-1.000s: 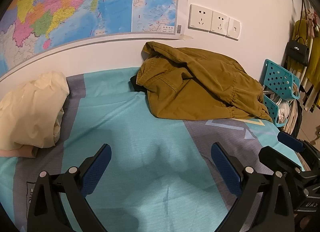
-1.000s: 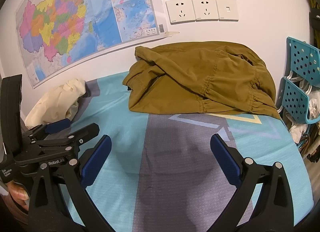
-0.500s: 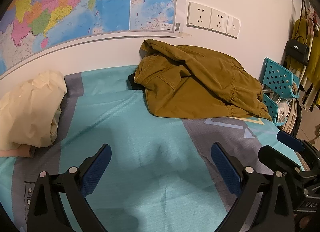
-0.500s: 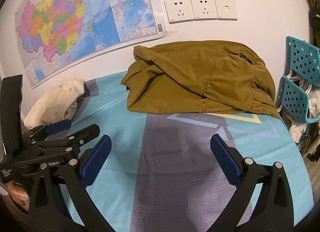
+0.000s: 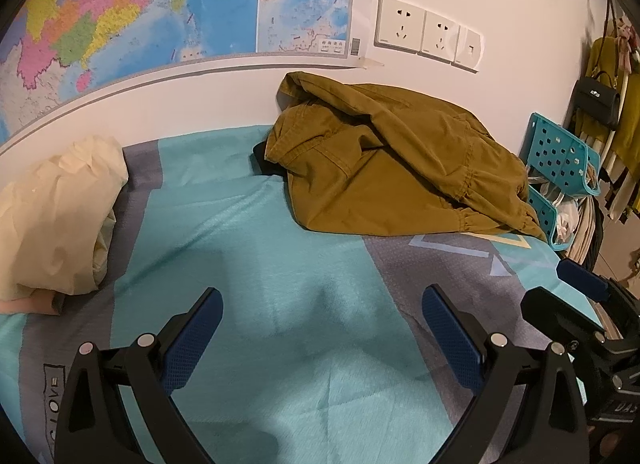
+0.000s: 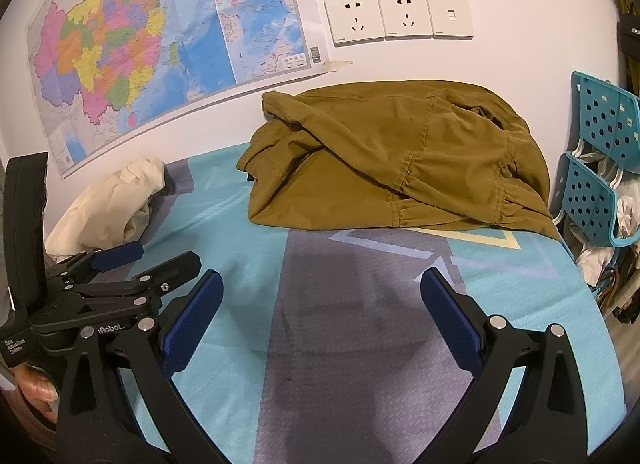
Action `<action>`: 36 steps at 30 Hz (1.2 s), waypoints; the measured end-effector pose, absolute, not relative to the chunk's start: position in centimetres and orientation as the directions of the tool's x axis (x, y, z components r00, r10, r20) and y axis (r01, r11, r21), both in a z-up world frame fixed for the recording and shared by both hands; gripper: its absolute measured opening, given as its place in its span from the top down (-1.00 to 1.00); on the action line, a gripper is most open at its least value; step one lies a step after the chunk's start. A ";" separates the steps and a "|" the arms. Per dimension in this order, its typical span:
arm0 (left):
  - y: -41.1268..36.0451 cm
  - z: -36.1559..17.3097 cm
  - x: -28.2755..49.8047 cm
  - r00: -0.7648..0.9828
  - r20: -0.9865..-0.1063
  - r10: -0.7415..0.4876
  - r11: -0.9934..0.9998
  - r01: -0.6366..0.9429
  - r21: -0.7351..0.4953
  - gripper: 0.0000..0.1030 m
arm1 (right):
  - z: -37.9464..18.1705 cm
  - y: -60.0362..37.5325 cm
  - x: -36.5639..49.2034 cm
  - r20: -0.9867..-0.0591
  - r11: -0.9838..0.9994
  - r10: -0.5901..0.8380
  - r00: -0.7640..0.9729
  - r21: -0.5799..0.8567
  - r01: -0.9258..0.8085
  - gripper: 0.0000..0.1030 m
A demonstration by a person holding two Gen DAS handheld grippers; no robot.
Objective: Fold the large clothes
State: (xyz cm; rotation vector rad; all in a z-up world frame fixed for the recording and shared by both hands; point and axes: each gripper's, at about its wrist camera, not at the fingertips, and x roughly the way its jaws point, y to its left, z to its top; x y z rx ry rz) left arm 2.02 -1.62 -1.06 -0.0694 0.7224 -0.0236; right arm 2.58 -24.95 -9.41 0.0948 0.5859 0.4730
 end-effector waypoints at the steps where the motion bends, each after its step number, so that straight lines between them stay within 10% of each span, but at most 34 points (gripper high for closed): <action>1: -1.7 -1.1 2.1 0.749 -0.661 -0.046 0.997 -0.001 -0.071 -0.87 | -9.4 -25.0 2.7 -0.510 0.889 0.456 0.729 0.218 -0.403 -0.89; 28: 0.6 -2.6 9.8 0.684 -0.729 0.017 0.996 -0.076 -0.049 -0.87 | -7.1 -22.1 12.2 -0.513 0.867 0.444 0.735 0.037 -0.498 -0.88; 36: 1.3 -3.7 14.2 0.649 -0.761 0.002 0.995 -0.079 -0.065 -0.87 | -6.5 -16.9 18.7 -0.521 0.826 0.425 0.741 -0.112 -0.553 -0.56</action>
